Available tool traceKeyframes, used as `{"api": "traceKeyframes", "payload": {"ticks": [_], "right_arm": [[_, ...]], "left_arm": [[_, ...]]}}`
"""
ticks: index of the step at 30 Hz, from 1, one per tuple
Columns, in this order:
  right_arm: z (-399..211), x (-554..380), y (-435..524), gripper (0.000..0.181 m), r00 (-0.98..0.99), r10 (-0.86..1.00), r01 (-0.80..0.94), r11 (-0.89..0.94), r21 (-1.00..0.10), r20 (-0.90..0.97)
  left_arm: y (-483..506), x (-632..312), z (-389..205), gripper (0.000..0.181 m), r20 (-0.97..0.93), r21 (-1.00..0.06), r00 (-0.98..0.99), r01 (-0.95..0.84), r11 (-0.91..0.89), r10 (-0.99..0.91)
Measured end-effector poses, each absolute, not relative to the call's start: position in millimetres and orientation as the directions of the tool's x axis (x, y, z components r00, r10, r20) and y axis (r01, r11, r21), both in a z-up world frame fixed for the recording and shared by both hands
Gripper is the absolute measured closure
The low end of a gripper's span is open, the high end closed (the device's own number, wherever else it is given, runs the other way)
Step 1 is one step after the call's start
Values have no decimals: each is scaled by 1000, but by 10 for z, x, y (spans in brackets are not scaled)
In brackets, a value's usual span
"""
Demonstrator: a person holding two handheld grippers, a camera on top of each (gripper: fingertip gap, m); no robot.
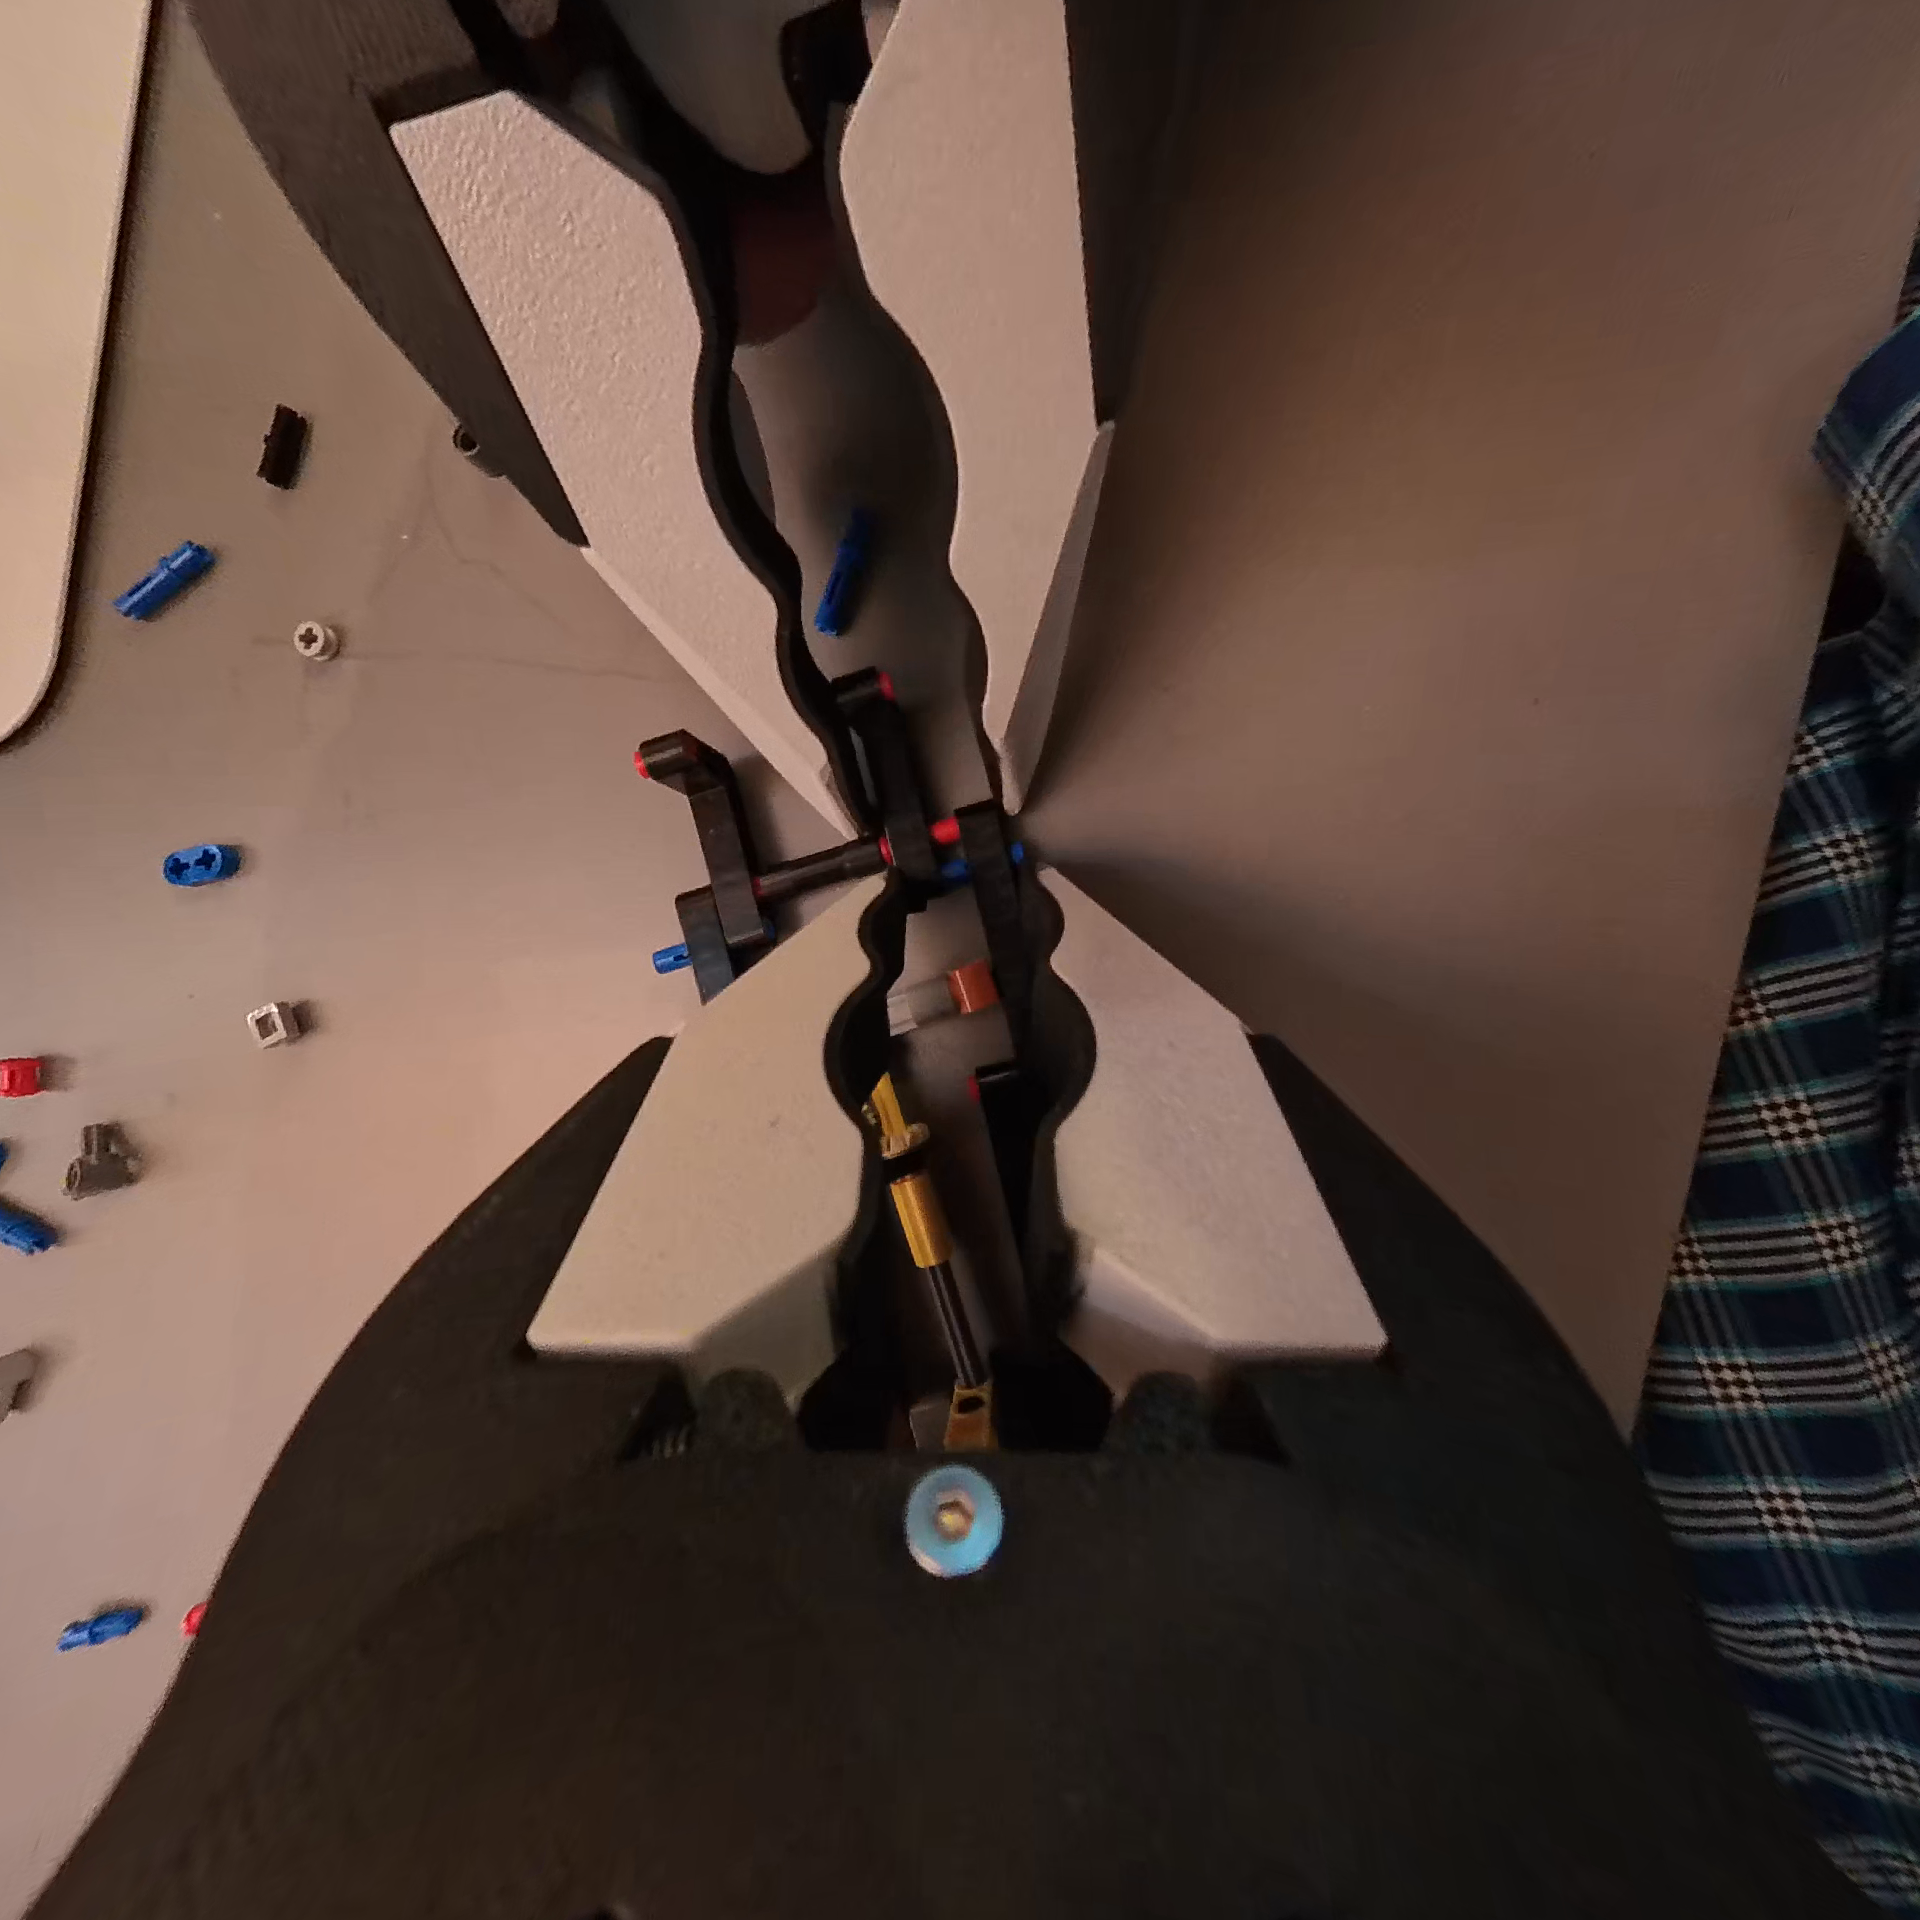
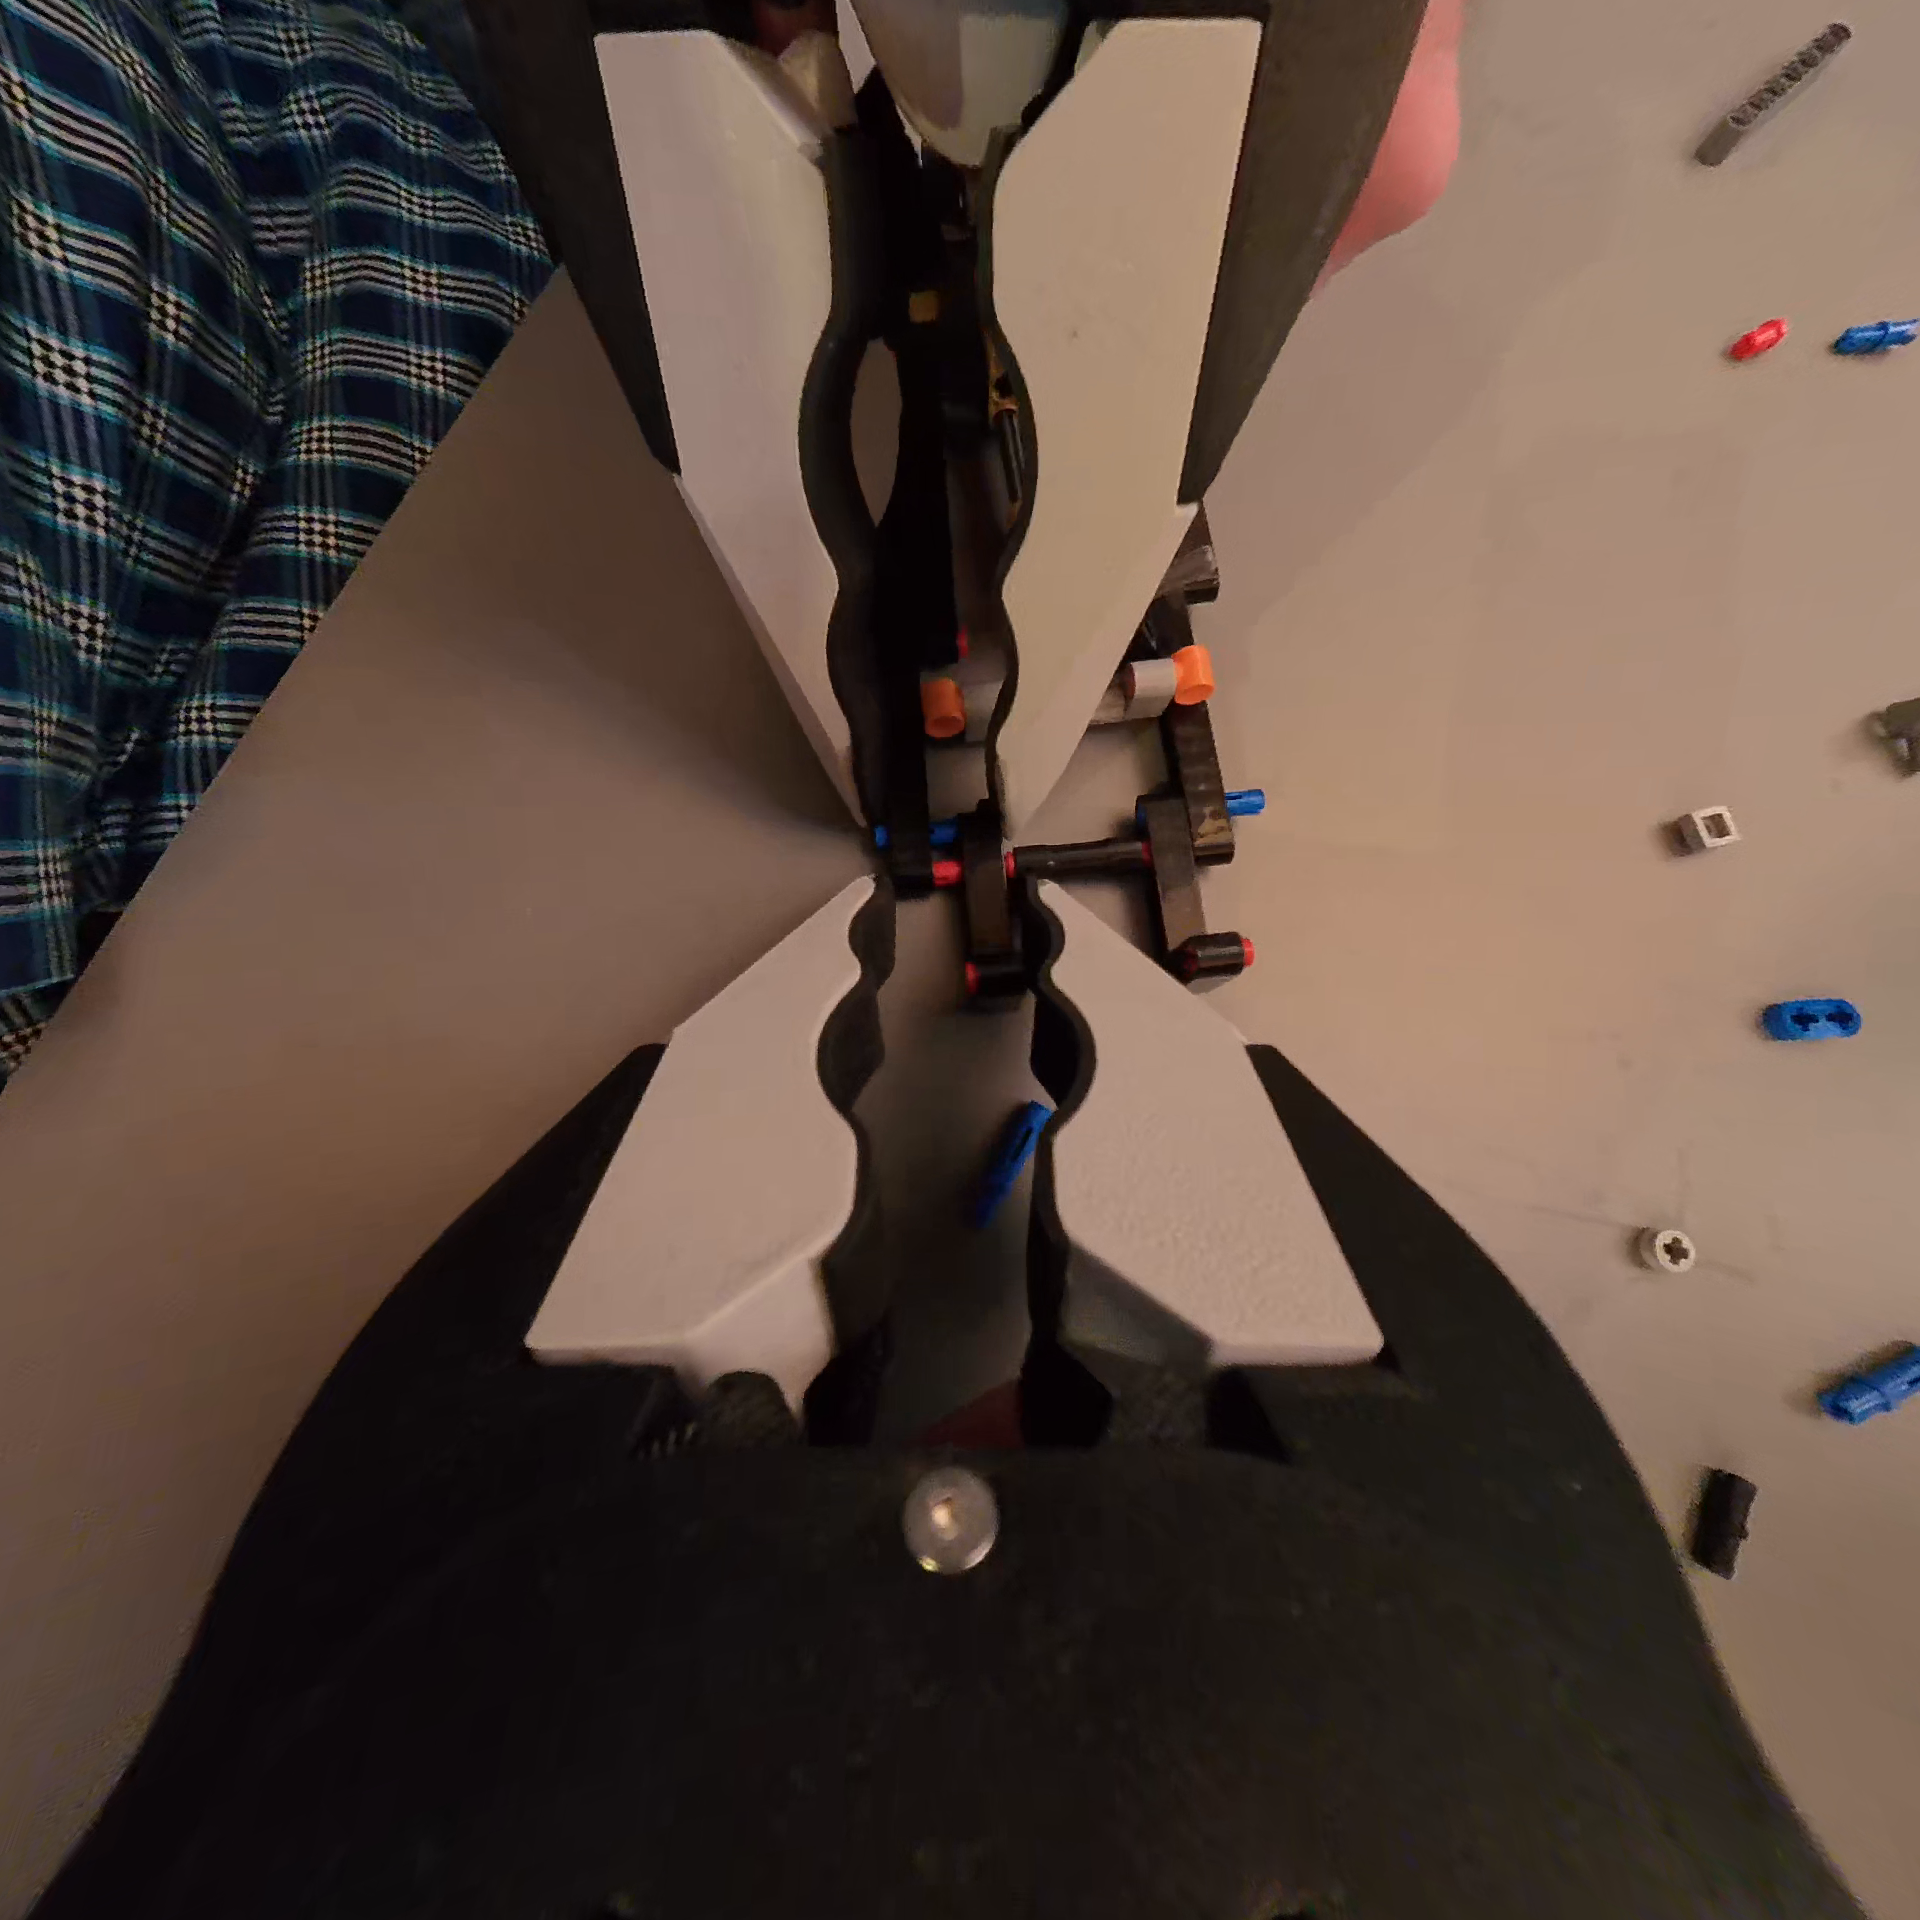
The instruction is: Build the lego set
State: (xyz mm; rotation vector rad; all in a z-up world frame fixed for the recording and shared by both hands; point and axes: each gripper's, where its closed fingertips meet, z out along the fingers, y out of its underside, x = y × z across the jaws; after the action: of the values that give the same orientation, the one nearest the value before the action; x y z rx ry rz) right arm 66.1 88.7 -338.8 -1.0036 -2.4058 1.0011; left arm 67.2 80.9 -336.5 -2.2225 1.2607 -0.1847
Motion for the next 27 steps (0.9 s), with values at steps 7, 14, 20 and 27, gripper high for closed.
{"api": "traceKeyframes", "payload": {"ticks": [7, 14, 20, 27], "right_arm": [[-3392, 655, 874, 162, -687, 725, 476, 495, -727, 43], [-3396, 653, 874, 162, -694, 719, 481, 490, -727, 26], [-3391, 639, 884, 161, -701, 713, 489, 481, -728, 0], [-3394, 637, 886, 161, -701, 713, 477, 491, -729, 21]], "left_arm": [[810, 681, -3351, 161, -151, -553, 559, -731, -399, -815], [810, 692, -3343, 162, -154, -560, 560, -728, -395, -814], [822, 689, -3341, 161, -157, -570, 554, -727, -383, -818], [839, 693, -3341, 161, -168, -581, 547, -727, -366, -820]]}}
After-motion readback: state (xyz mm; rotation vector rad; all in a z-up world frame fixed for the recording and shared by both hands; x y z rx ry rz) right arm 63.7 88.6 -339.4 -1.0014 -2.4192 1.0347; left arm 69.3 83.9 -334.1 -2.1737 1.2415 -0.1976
